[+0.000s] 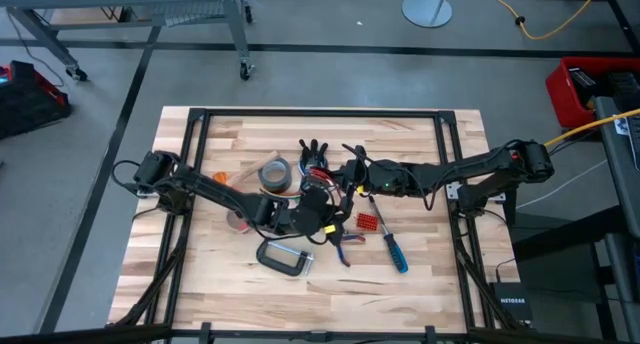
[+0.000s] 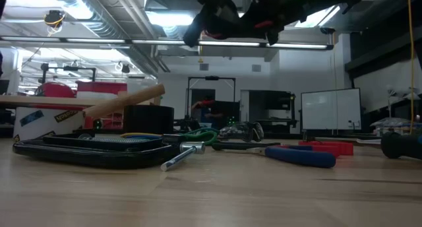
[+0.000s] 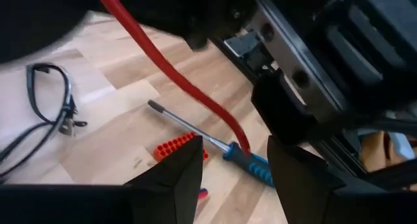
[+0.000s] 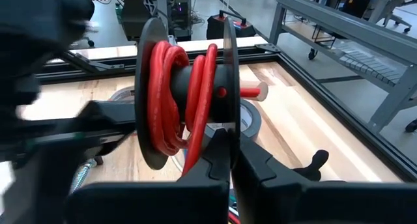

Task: Coil cords
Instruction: Coil the red wire onto a black spool

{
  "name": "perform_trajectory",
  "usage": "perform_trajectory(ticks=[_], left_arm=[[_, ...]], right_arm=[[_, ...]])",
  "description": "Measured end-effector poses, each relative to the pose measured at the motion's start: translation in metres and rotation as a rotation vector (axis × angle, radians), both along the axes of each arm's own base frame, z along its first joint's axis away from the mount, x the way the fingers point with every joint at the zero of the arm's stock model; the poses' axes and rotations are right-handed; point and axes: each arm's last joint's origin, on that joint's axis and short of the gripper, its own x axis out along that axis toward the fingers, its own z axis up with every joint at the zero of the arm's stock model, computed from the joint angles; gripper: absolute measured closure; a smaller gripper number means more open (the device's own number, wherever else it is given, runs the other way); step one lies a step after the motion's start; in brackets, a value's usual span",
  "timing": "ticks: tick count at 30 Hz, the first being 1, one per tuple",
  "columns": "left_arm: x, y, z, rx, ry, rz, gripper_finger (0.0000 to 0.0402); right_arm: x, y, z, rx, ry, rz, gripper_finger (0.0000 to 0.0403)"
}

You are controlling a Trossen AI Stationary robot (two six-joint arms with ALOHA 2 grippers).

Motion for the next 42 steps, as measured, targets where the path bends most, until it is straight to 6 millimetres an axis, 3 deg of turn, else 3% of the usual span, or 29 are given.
perform_trajectory(ticks=[10, 21, 31, 42], left_arm=[[0.001, 0.004, 0.000, 0.033, 0.008, -0.003, 0.0254], [0.001, 0.004, 0.000, 0.100, 0.032, -0.013, 0.0394], [-0.006, -0.009, -0.005, 0.083, 0.078, -0.009, 0.0400], [-0.035, -0.021, -0.021, 0.030, 0.268, 0.123, 0.0401]], right_arm=[[0.000, 0.000, 0.001, 0.001, -0.006, -0.001, 0.0395], [0.000, 0.000, 0.001, 0.003, -0.007, -0.002, 0.0394], [0.000, 0.000, -0.001, 0.000, 0.010, 0.000, 0.0395], [-0.017, 0.001, 0.000, 0.000, 0.146, 0.057, 0.0399]])
